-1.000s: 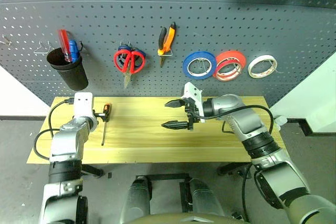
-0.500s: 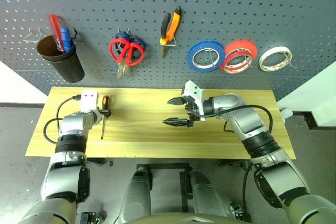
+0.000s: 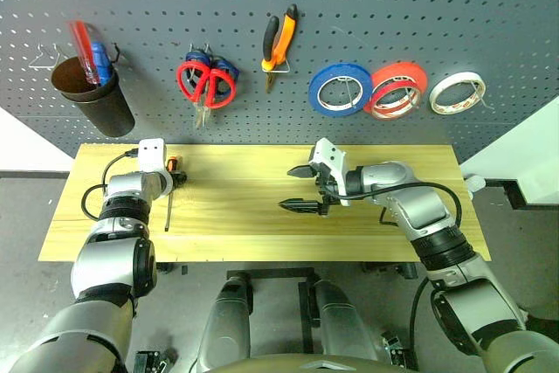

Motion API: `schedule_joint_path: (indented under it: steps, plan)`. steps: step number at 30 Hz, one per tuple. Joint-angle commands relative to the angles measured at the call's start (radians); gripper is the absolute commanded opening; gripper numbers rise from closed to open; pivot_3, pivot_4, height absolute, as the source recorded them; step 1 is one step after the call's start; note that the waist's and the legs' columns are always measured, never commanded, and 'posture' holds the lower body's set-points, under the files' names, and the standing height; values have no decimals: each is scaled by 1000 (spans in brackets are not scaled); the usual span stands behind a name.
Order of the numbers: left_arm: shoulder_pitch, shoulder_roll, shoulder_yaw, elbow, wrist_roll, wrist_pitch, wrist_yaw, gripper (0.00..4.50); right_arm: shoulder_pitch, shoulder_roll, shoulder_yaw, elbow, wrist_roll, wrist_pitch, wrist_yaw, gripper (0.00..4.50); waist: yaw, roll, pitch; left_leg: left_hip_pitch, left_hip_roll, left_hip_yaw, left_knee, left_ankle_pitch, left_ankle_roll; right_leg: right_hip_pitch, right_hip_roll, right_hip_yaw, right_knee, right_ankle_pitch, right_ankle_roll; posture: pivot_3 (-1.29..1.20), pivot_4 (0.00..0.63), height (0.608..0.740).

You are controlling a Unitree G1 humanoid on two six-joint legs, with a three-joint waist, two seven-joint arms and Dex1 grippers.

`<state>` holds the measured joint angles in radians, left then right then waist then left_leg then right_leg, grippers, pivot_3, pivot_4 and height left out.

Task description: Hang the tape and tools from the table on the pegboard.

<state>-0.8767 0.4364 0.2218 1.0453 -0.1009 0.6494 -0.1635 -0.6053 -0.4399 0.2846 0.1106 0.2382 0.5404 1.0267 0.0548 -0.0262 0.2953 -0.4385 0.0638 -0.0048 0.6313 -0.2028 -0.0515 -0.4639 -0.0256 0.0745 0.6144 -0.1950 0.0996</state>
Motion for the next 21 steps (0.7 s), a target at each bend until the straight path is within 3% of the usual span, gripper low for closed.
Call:
schedule_joint_path:
  steps: [1, 4, 5, 10, 16, 21]
  plan:
    - [39, -4, 0, -11, -6, 77, 7, 1914, 4, -14, -20, -43, 4, -9, 1, 4500, -9, 0, 0, 0, 0, 0, 0, 0, 0, 0, 0, 0, 0, 0, 0, 165, 337, 740]
    - [76, -7, 12, -76, -17, 139, 17, 908, -4, -12, -22, -25, -2, -23, -8, 4500, -20, 0, 0, 1, 0, 0, 0, 0, 0, 0, 0, 0, 0, 0, 0, 166, 330, 740]
    - [90, -8, 20, -104, -23, 160, 24, 763, -6, -10, -21, -18, -5, -30, -11, 4500, -21, 0, 0, 1, 0, 0, -1, 0, 0, 0, 0, 0, 0, 0, 0, 166, 326, 740]
    - [182, -6, 30, -326, -59, 307, 11, 764, -18, -1, -18, 9, -15, -58, -13, 4500, -22, 0, 0, 3, 0, 0, -2, 0, 0, 1, 0, 0, 1, 0, 1, 155, 283, 740]
    - [426, 106, -94, -825, -100, 501, -146, 763, -24, -17, -82, -34, 65, -62, 54, 4500, -28, -1, -2, 2, 0, 0, -2, 0, -1, 1, 0, 0, 0, 3, -2, 159, 229, 740]
    - [642, 157, -70, -1141, -117, 363, -211, 763, -30, -33, -165, -67, 179, -18, 122, 4500, -18, -5, -7, 0, 0, 0, -2, 0, -1, 0, 0, -1, -1, 3, -4, 182, 164, 740]
